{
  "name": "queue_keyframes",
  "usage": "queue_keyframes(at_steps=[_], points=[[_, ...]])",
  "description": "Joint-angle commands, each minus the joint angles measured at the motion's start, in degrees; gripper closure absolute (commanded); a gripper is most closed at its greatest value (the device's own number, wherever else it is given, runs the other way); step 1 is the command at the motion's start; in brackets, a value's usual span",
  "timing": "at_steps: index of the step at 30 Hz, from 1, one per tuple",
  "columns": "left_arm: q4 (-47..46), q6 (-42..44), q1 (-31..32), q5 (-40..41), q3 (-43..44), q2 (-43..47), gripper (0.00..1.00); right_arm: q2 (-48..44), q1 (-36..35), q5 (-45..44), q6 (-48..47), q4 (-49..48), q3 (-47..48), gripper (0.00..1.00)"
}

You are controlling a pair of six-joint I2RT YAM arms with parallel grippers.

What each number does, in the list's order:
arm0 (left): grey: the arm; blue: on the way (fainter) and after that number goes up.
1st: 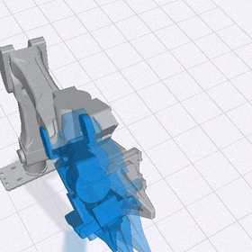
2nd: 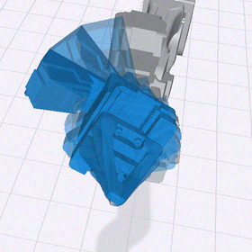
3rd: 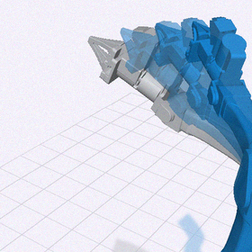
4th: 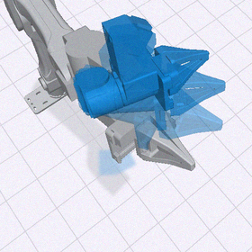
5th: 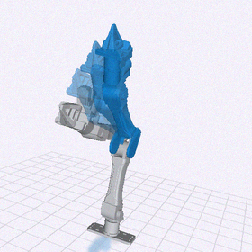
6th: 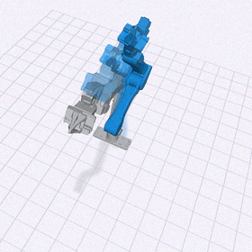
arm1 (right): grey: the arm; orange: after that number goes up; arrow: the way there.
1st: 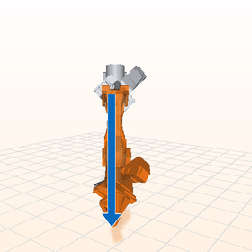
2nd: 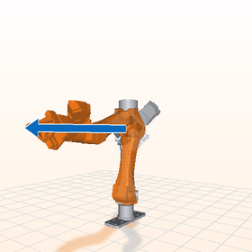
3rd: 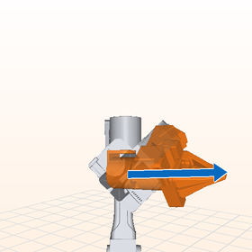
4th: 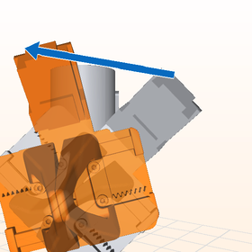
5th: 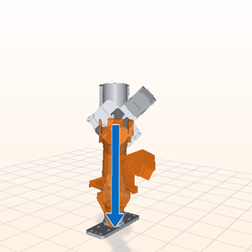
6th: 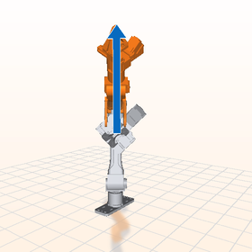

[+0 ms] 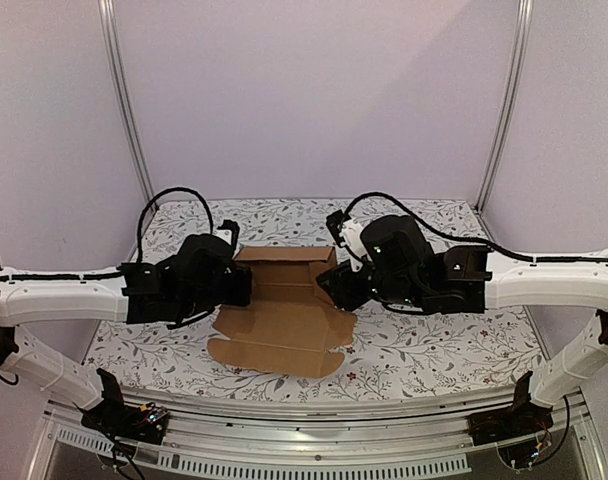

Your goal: Fold the paper box

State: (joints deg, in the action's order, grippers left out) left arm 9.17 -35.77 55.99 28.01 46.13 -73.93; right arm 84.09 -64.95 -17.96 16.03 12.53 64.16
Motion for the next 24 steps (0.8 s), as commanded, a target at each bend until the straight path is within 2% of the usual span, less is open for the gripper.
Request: queue_keyframes(at_steps=[1, 17, 24], points=[[2.25, -3.27, 1.1, 0.8, 2.34, -1.37, 1.0, 1.78, -0.44, -4.12, 2.83, -2.97, -0.22, 0.5], [5.07, -11.67, 3.23, 3.26, 5.93, -5.98, 1.0, 7.66, -2.58, -13.68, 2.3, -4.95, 1.75, 0.66], [6.74, -14.14, 3.62, 3.94, 7.25, -7.12, 1.0, 10.72, -3.2, -15.77, 3.25, -5.5, 3.04, 0.86]])
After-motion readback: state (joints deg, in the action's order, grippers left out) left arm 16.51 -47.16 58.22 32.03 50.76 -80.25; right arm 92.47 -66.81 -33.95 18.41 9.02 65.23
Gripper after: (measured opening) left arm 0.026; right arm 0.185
